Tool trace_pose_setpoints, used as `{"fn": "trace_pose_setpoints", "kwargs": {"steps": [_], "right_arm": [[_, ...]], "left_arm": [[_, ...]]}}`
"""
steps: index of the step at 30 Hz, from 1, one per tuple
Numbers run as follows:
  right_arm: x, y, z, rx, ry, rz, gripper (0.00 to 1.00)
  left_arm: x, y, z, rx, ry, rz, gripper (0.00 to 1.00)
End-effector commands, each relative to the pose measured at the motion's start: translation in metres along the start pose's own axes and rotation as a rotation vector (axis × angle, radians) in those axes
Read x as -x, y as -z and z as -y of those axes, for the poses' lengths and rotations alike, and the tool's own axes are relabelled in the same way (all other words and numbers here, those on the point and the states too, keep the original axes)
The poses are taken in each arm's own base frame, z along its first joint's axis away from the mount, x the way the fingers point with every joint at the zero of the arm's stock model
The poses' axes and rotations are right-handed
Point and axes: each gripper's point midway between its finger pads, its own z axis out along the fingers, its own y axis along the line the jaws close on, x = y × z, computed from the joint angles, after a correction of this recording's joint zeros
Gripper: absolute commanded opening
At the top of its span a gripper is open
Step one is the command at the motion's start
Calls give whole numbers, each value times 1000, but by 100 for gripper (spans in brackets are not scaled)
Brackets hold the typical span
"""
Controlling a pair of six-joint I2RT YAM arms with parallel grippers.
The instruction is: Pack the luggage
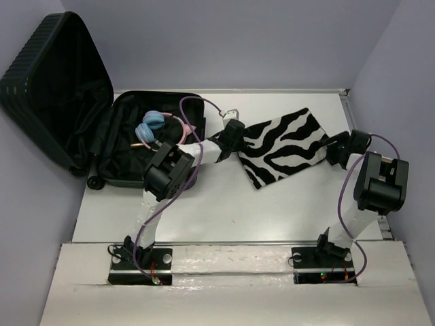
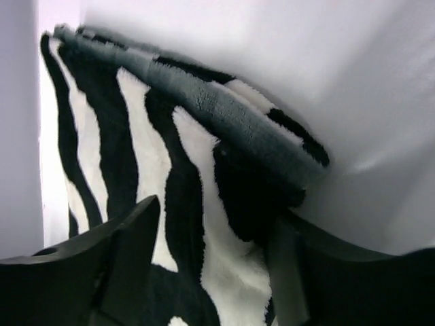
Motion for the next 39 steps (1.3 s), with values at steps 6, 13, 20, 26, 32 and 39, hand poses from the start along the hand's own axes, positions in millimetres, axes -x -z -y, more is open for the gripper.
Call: {"fn": "trace_pose_setpoints", "kwargs": {"steps": [6,13,20,26,32,39], "right_arm": [[-44,10,-52,298,-40,-192,15],[-40,96,-158,568,170,-98,7],[-65,185,-306,832,338,-77,7],[-145,215,-408,986,428,-186,7],[-241,207,-460,1082,457,-359,7],[-384,108,-412,887,561,-625,25]], "left_arm": [[44,34,40,-127,-11,85,6],[129,95,89,-278,-12,199,6],[263,189,74,-290,9,352,6],[361,286,-13,-121,39,560,6],[373,334,-183,158,211,648,6],[291,326,-345,549,381,596,66]]}}
